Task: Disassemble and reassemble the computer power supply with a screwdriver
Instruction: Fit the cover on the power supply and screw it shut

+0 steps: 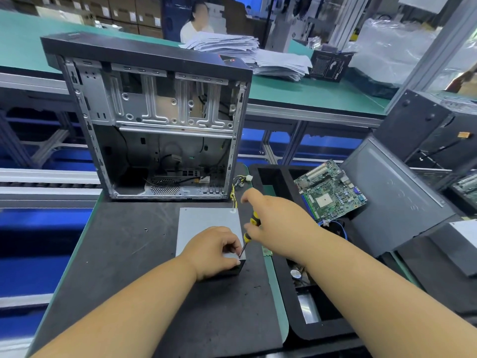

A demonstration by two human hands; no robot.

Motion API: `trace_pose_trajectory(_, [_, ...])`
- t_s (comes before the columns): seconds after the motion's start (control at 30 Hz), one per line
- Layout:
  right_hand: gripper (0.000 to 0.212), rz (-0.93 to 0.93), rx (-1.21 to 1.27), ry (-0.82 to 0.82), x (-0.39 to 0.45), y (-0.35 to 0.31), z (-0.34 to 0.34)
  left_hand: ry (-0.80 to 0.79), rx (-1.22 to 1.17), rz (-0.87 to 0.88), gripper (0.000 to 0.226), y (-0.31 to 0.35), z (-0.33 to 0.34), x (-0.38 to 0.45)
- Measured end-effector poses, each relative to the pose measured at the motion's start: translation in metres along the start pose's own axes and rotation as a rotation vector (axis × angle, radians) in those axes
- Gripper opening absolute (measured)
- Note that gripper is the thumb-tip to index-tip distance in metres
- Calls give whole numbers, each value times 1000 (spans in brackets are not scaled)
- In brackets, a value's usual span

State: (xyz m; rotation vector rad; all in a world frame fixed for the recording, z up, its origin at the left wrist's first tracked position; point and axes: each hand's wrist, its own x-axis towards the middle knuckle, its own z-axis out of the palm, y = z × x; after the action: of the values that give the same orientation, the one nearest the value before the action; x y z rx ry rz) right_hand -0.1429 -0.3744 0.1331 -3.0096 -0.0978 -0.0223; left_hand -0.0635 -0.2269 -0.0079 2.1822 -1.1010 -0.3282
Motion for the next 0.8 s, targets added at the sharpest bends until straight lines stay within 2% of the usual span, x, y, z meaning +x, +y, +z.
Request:
trace_pose_trajectory(0.13, [35, 97, -225, 30, 1, -1, 4, -1, -5, -12, 22, 0, 1, 0])
trace_pose_trajectory(0.2, [34, 103, -188, 29, 0, -2, 7, -7, -4, -10, 21, 0, 1, 0])
trace_pose_trajectory(0.27, [25, 84, -63, 22, -2, -3, 7, -5, -4, -2, 23, 0, 1, 0])
trace_pose_trajectory(0.4, [38, -29, 37, -18, -3, -3, 2, 5, -5, -4, 25, 0, 1, 0])
trace_pose_trajectory(0.63, [32, 30, -166, 41, -4, -2, 8, -9, -14, -18, 21, 0, 1, 0])
trace_pose_trajectory(0.73, [33, -5, -64, 50, -5, -2, 7, -8, -23, -23, 22, 0, 1, 0])
trace_pose_trajectory(0.8, [45, -46, 7, 20, -6, -2, 5, -4, -27, -25, 24, 0, 1, 0])
